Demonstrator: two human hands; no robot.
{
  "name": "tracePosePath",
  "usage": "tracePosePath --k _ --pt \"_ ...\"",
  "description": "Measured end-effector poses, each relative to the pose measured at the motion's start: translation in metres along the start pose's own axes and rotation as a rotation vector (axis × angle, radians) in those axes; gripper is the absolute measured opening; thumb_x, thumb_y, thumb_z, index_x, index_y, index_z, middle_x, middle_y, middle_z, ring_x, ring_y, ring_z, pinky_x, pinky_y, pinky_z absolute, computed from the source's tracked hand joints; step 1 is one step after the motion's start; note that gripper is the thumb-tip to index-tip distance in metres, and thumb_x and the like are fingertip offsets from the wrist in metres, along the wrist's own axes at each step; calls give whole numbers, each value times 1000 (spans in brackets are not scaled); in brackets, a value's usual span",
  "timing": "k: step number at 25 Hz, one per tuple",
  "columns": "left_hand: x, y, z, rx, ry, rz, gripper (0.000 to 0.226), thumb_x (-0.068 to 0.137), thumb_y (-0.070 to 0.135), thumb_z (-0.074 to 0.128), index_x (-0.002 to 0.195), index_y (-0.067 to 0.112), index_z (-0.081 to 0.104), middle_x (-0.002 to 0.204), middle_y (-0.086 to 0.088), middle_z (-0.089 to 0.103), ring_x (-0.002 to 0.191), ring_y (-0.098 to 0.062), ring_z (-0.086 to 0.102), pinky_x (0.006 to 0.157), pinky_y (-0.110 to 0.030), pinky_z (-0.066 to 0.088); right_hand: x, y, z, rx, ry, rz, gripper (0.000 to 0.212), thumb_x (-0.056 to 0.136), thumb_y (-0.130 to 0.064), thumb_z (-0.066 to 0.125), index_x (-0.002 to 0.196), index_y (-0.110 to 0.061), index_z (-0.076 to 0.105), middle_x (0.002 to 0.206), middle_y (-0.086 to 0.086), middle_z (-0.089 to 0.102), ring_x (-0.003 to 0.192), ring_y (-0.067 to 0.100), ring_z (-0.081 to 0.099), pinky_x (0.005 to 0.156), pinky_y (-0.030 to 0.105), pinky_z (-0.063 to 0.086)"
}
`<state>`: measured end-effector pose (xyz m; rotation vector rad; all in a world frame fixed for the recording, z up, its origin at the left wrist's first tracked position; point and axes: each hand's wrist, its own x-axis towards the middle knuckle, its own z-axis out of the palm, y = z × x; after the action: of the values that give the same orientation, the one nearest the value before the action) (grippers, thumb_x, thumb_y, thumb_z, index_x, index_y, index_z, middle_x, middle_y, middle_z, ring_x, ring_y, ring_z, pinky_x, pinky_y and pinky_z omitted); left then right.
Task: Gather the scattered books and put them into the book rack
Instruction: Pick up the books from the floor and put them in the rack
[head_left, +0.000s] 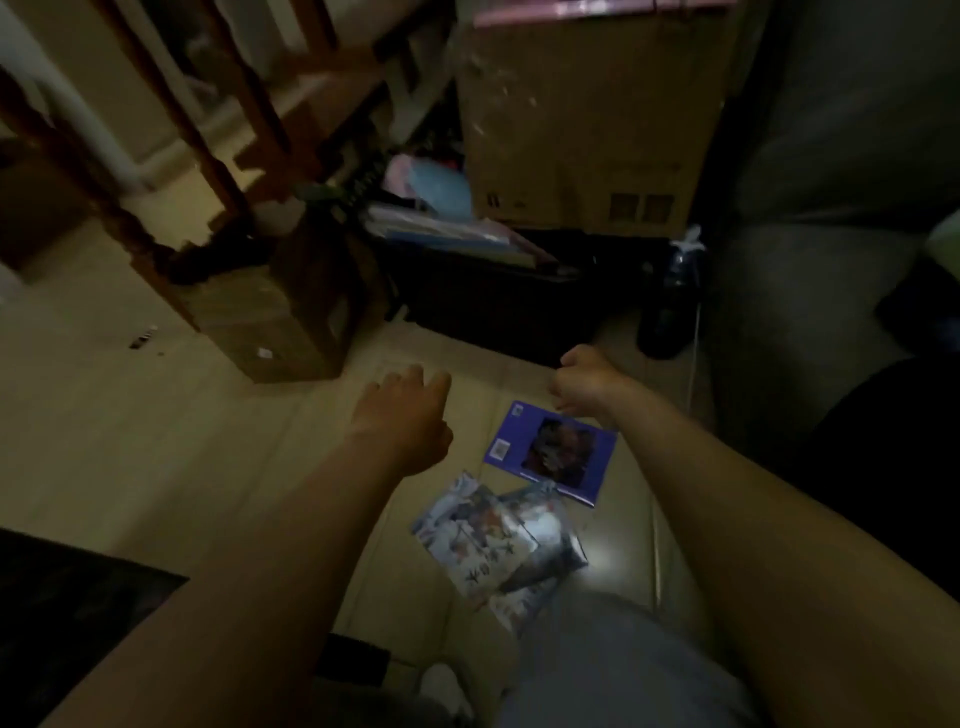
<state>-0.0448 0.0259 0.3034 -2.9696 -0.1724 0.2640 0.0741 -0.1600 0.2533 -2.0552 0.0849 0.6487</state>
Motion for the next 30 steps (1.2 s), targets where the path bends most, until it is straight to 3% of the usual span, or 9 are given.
tracePosePath --k 3,9,11,13,17,21,25,28,30 --pt "34 11 53 8 -133 61 60 92 34 58 143 19 31 129 -12 45 112 -32 50 85 -40 42 49 63 28 -51 -36 123 7 73 -8 64 78 -8 58 71 17 55 74 34 64 66 45 54" --pt "73 18 172 -112 -491 207 75 85 41 68 145 22 29 132 -11 45 116 -29 52 88 -38 47 103 145 106 -320 -266 194 19 89 -15 70 94 -11 53 83 11 51 71 23 54 57 30 44" --pt "76 21 207 -112 -580 240 83 85 39 69 150 22 21 141 -11 40 123 -29 48 93 -37 45 111 173 133 -506 -329 168 54 84 -33 77 124 -10 49 102 12 58 86 23 61 65 31 49" --pt "78 24 236 -90 -621 282 86 85 36 69 152 23 17 147 -11 35 129 -30 45 98 -39 44 114 197 155 -693 -350 171 98 75 -50 81 147 -9 29 134 13 51 116 31 57 84 40 50" --pt "85 28 281 -104 -622 339 83 86 28 69 151 19 18 146 -12 37 130 -30 45 98 -39 43 119 222 183 -816 -328 197 118 62 -64 83 150 -11 25 148 14 36 131 33 45 100 47 43" --pt "92 29 309 -102 -623 392 89 84 22 70 153 20 13 154 -15 25 137 -33 36 103 -43 42 122 227 193 -803 -274 213 102 69 -52 85 148 -14 32 151 15 33 134 32 41 104 46 41" --pt "103 35 323 -19 -480 475 88 85 19 68 153 14 12 159 -17 8 145 -37 18 102 -46 46 117 224 199 -766 -228 242 87 80 -38 79 149 -14 33 149 16 34 131 33 44 103 46 42" --pt "107 39 324 35 -451 504 84 87 16 66 153 11 13 160 -16 7 148 -35 6 104 -46 41 116 226 204 -749 -198 252 80 83 -35 77 147 -15 34 142 14 41 125 33 48 99 45 44" --pt "108 40 323 59 -411 510 78 88 18 64 151 11 19 157 -17 14 147 -35 9 107 -47 37 115 228 206 -741 -189 251 73 86 -34 74 146 -16 36 138 12 45 120 32 52 97 45 46"
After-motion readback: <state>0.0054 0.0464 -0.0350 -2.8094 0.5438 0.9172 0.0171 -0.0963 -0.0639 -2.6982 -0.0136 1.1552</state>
